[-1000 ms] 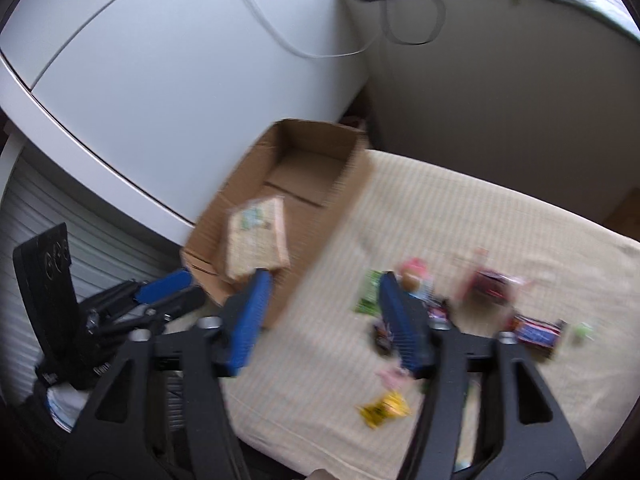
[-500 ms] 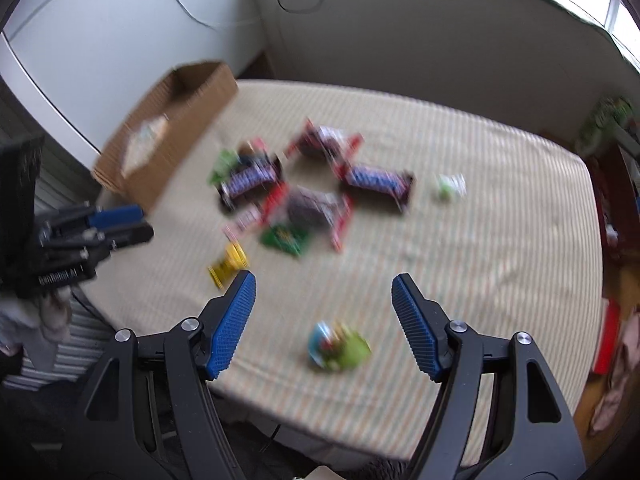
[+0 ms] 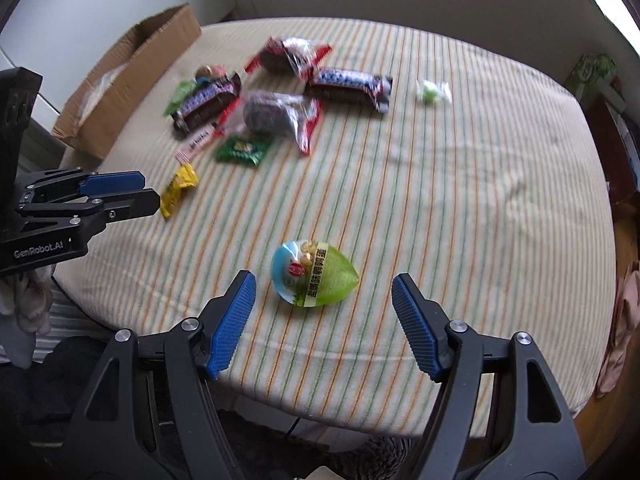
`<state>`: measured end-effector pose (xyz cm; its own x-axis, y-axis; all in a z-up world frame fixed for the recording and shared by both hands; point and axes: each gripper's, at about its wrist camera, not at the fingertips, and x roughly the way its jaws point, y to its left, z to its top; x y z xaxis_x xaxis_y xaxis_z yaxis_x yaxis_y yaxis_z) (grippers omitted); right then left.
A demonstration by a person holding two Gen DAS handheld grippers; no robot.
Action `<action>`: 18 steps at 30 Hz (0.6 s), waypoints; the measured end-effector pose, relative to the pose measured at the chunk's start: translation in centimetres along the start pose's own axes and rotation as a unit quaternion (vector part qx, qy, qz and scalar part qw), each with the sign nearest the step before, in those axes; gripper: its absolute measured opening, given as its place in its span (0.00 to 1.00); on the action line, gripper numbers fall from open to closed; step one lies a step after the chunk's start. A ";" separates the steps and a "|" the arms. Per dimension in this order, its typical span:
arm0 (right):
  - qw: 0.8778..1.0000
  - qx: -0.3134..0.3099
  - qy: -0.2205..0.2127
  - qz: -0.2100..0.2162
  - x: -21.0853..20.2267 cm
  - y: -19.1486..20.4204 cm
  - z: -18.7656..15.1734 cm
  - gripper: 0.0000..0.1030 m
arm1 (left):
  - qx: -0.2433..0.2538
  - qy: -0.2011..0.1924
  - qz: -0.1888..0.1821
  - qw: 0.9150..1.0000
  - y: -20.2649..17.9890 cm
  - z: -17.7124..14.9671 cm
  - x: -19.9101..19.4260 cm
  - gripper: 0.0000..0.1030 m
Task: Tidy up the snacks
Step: 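Move the right tool to the green egg-shaped candy and close on it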
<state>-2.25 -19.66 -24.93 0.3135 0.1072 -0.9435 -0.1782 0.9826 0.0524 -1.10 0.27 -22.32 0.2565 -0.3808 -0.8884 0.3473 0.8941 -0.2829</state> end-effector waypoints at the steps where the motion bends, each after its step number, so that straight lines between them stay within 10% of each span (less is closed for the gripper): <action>1: 1.000 -0.002 0.002 -0.004 0.4 0.1 -0.1 0.71 | 0.005 0.003 0.005 1.000 -0.2 0.0 0.4 0.38; 18: 1.000 0.006 0.024 -0.003 3.0 -0.1 0.5 0.64 | 0.018 0.003 0.038 0.999 -0.2 0.3 1.6 0.24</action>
<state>-0.87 -19.34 -27.62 0.2699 0.0933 -0.9584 -0.1646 0.9851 0.0496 -0.47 -0.62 -23.58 0.2783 -0.3103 -0.9090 0.3600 0.9111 -0.2008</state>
